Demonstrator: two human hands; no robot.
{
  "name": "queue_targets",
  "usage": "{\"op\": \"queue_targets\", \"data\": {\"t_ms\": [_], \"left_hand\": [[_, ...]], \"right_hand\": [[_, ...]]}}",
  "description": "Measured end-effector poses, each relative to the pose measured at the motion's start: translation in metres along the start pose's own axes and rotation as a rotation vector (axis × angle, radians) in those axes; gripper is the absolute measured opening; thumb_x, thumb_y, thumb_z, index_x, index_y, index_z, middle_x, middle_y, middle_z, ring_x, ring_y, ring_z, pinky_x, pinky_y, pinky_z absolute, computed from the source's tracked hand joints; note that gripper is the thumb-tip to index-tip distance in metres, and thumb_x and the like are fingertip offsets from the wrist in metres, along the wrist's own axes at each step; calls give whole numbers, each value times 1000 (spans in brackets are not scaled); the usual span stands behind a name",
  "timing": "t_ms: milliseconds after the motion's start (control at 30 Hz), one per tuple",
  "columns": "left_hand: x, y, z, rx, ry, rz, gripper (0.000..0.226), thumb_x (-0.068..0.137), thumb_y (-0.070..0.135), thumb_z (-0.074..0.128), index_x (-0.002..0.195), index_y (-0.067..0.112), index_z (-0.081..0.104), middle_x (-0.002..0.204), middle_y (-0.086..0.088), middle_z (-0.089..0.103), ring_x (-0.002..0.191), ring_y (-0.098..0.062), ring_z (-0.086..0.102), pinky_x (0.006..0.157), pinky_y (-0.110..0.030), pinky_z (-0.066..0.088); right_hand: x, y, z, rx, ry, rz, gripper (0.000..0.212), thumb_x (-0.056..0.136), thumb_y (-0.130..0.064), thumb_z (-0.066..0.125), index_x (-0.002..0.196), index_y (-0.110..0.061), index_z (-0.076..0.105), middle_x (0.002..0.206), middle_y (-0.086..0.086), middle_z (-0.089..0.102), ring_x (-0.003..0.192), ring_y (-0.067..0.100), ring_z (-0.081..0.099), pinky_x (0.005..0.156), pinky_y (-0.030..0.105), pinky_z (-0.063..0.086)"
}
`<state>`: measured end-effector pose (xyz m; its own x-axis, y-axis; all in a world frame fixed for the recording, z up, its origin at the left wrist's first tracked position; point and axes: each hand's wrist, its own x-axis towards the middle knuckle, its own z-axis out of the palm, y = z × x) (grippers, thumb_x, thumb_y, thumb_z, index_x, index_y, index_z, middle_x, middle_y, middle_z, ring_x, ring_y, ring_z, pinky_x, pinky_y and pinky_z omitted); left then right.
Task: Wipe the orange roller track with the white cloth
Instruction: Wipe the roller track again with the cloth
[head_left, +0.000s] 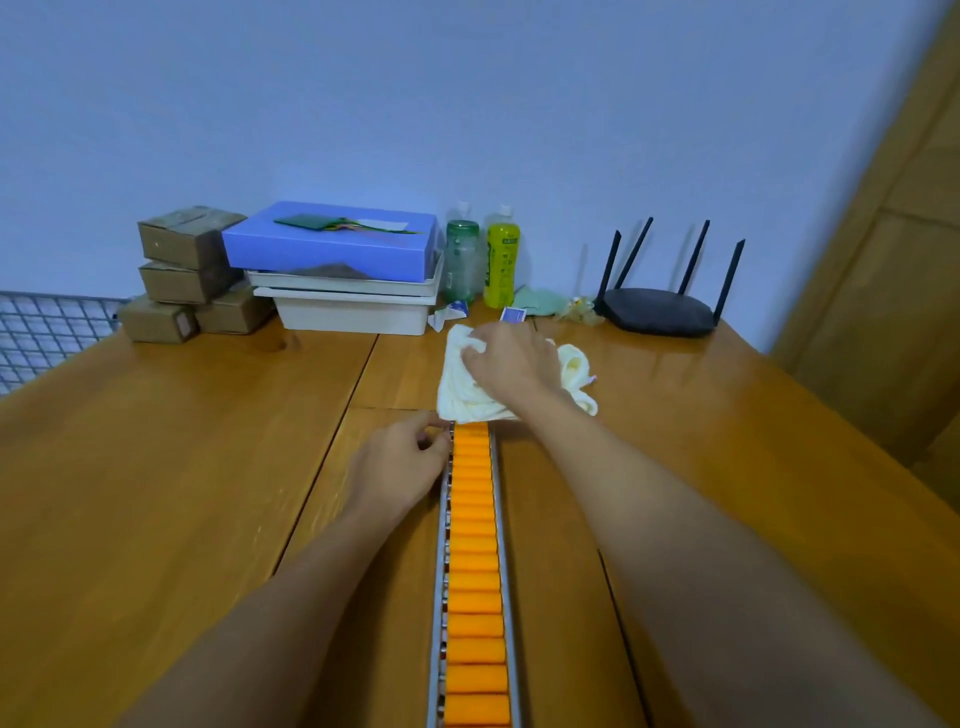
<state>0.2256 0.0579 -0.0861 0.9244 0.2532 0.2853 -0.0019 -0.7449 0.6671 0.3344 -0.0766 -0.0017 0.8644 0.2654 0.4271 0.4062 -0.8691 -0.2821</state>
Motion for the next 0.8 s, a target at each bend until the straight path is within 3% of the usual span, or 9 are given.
{"op": "queue_targets", "data": {"t_ms": [67, 200, 333, 500, 667, 800], "left_hand": [[1, -2, 2, 6, 10, 4, 21, 99, 43, 56, 115, 37, 69, 84, 12, 71, 68, -7, 65, 55, -29, 48], [5, -5, 4, 6, 22, 7, 24, 99, 42, 57, 119, 36, 70, 99, 11, 74, 73, -5, 64, 57, -26, 45], [5, -4, 3, 30, 22, -5, 26, 99, 43, 56, 121, 38, 69, 101, 13, 71, 75, -3, 62, 57, -25, 43], [1, 0, 0, 18, 10, -13, 28, 100, 45, 55, 124, 41, 67, 96, 15, 71, 77, -4, 65, 66, -32, 56], [2, 0, 0, 27, 8, -21, 28, 100, 46, 56, 124, 38, 67, 94, 16, 70, 76, -3, 64, 59, -24, 46], [1, 0, -2, 27, -3, -22, 26, 100, 45, 55, 123, 38, 67, 99, 14, 72, 76, -3, 63, 56, -23, 40]], "right_hand": [[3, -5, 17, -43, -42, -17, 33, 94, -38, 56, 122, -28, 71, 115, 9, 70, 108, 36, 63, 72, 35, 39], [2, -3, 37, -72, -99, -1, 31, 95, -34, 57, 120, -24, 72, 110, 10, 70, 103, 36, 65, 71, 34, 41], [4, 2, 35, -126, -104, -30, 32, 94, -33, 57, 118, -19, 71, 109, 10, 70, 101, 35, 65, 69, 33, 40], [4, 10, 24, -157, -146, -27, 32, 94, -32, 57, 118, -17, 70, 110, 10, 69, 101, 34, 65, 69, 33, 39], [-2, 28, 9, -140, -176, 17, 34, 94, -29, 57, 123, -17, 69, 113, 10, 69, 101, 33, 64, 69, 32, 37], [-17, 42, -2, -138, -179, 64, 24, 94, -29, 56, 105, -13, 70, 93, 8, 66, 80, 29, 59, 65, 32, 38]]}}
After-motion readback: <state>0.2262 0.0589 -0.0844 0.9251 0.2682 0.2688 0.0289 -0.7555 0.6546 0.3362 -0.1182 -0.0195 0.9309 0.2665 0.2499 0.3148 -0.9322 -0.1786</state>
